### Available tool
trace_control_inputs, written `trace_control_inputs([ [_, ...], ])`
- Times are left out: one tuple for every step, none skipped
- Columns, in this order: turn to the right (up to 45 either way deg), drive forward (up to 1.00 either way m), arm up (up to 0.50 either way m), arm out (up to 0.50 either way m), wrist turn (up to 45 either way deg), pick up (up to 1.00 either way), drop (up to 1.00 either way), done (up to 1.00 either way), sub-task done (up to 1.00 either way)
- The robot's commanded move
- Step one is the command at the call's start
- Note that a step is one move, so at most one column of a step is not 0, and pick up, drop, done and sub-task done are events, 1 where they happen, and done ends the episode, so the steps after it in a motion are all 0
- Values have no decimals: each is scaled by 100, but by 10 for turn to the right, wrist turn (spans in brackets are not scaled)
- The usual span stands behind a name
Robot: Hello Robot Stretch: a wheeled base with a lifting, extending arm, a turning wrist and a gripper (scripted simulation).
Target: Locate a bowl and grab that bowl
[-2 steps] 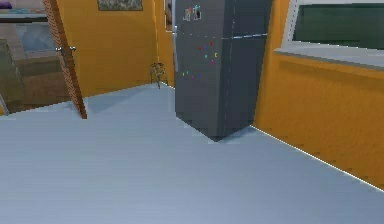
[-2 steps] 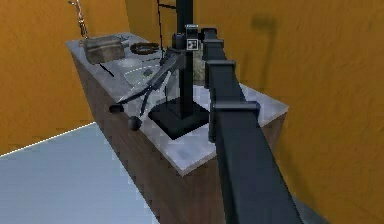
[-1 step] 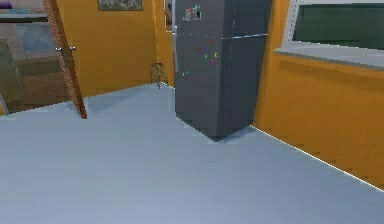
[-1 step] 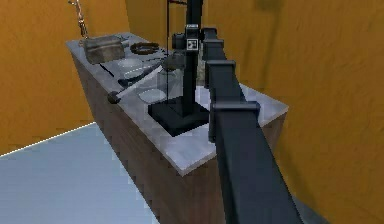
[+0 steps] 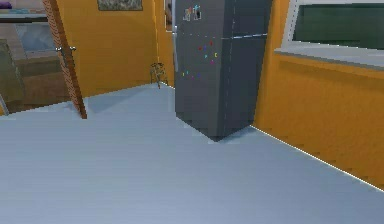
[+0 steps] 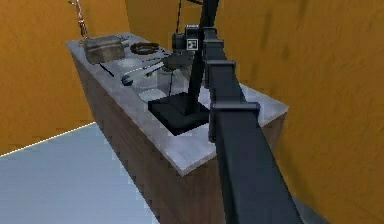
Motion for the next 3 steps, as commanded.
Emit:
trace_control_inputs([
  [0, 0, -4, 0, 0, 0, 0, 0, 0],
  [0, 0, 0, 0, 0, 100, 0, 0, 0],
  [0, 0, 4, 0, 0, 0, 0, 0, 0],
])
